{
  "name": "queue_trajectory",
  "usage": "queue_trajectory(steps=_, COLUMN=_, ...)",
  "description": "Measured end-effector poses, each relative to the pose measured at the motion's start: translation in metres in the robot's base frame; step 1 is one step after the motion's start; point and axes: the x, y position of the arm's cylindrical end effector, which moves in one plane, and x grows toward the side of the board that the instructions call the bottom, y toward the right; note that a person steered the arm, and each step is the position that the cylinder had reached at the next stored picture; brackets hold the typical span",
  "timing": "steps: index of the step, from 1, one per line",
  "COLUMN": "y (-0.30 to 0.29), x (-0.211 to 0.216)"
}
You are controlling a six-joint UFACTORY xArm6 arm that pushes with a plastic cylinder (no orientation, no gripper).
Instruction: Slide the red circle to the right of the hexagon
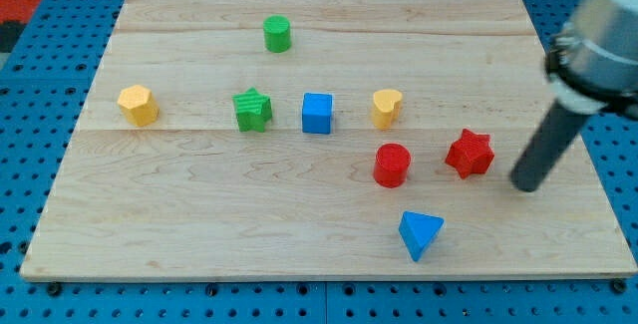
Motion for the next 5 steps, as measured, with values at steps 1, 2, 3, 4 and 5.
queue_trajectory(steps=1, y=-0.022, x=-0.034)
queue_trajectory(steps=2, y=-0.023, x=-0.077)
queue_trajectory(steps=3, y=-0.023, x=-0.056)
queue_trajectory(steps=4, y=-0.022, x=-0.016)
queue_trajectory(steps=5, y=-0.032, x=-0.007)
